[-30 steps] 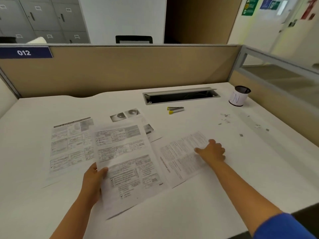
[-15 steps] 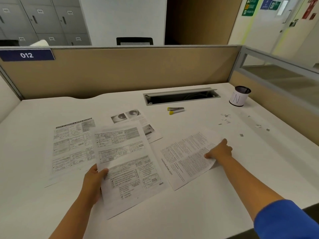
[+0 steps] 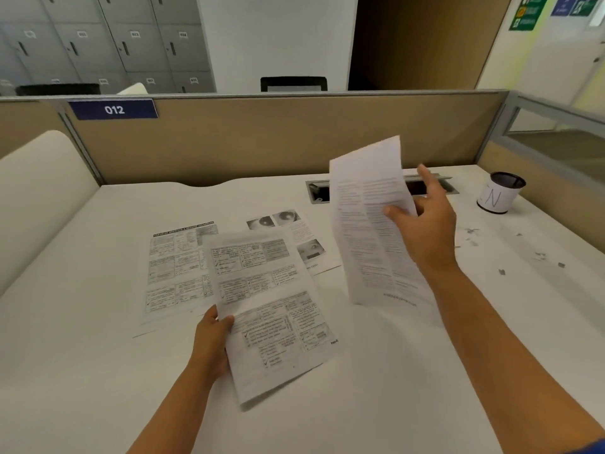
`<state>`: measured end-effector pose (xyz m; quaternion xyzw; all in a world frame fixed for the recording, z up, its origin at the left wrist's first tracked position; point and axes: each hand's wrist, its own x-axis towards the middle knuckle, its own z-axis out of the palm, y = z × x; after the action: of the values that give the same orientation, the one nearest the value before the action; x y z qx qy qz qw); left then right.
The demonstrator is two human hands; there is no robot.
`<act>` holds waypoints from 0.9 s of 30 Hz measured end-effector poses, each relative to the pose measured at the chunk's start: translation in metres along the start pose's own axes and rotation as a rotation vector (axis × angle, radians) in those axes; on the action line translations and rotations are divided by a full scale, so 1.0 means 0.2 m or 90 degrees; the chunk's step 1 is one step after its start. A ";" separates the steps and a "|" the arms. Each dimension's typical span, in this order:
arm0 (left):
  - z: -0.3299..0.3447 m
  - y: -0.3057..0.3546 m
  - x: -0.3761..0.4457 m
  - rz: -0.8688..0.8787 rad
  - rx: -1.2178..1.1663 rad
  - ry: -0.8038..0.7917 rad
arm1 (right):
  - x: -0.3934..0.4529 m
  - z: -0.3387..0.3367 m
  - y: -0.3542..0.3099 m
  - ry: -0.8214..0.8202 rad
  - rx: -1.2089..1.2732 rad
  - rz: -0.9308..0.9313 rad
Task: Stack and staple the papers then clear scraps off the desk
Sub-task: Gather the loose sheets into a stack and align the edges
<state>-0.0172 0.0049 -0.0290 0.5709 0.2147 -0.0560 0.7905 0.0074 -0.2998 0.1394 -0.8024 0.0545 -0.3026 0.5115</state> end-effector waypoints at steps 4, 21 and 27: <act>0.01 0.03 -0.01 0.029 -0.001 -0.012 | -0.01 0.04 -0.23 -0.228 0.037 0.016; 0.11 0.17 -0.12 0.030 -0.073 -0.165 | -0.02 0.26 0.06 -0.296 0.157 0.261; 0.13 0.19 -0.15 0.017 -0.080 -0.199 | -0.05 0.30 0.11 -0.318 0.166 0.228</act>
<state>-0.0235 -0.0097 0.0233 0.5075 0.0848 -0.1201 0.8490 0.0371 -0.2600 0.0992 -0.7574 0.0286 -0.0061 0.6523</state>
